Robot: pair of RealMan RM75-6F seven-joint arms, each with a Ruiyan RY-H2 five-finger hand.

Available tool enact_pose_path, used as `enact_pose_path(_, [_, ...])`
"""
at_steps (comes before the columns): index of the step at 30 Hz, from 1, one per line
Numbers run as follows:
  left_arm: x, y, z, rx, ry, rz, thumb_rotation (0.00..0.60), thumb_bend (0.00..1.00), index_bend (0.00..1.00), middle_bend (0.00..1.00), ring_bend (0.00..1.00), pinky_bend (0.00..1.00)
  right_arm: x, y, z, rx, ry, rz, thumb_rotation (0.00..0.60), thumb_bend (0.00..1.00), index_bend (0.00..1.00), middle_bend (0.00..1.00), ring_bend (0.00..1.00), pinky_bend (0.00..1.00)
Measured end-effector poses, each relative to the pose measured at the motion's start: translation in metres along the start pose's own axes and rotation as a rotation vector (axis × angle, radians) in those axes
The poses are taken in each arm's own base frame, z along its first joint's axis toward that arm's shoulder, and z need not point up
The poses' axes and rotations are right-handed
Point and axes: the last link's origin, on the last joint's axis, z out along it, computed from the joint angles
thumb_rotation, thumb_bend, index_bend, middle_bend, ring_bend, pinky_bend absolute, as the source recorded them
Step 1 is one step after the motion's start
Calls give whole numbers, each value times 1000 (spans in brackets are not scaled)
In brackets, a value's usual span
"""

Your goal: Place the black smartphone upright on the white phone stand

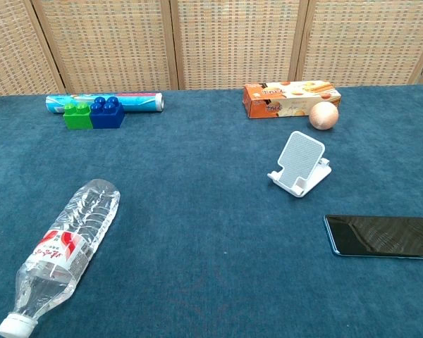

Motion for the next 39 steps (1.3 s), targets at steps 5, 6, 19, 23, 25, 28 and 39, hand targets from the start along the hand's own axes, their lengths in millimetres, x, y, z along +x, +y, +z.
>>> enact_pose_path(5, [1, -1, 0, 7, 4, -2, 600, 0, 0, 0, 0, 0, -4, -1, 1, 25, -34, 12, 600, 0, 0, 0, 0, 0])
enact_pose_path(6, [0, -2, 1, 9, 2, -3, 600, 0, 0, 0, 0, 0, -5, -1, 1, 29, -44, 13, 600, 0, 0, 0, 0, 0])
enact_pose_path(19, [-2, -4, 4, 27, -9, -1, 600, 2, 0, 0, 0, 0, -51, -39, 30, 237, -303, -47, 600, 0, 65, 94, 25, 45])
enact_pose_path(23, [-3, -4, 7, 38, -20, 7, 600, 2, 0, 0, 0, 0, -73, -66, 44, 332, -376, -84, 600, 0, 122, 150, 100, 132])
enact_pose_path(25, [-4, -5, 8, 42, -25, 7, 600, 2, 0, 0, 0, 0, -82, -79, 50, 358, -391, -95, 600, 0, 145, 173, 129, 162])
enact_pose_path(28, [-4, -5, 10, 46, -32, 8, 600, 1, 0, 0, 0, 0, -93, -93, 56, 367, -398, -97, 600, 0, 164, 190, 152, 188])
enact_pose_path(39, [-3, -6, 11, 52, -35, 2, 600, 2, 0, 0, 0, 0, -118, -116, 70, 342, -406, -123, 600, 49, 195, 229, 196, 250])
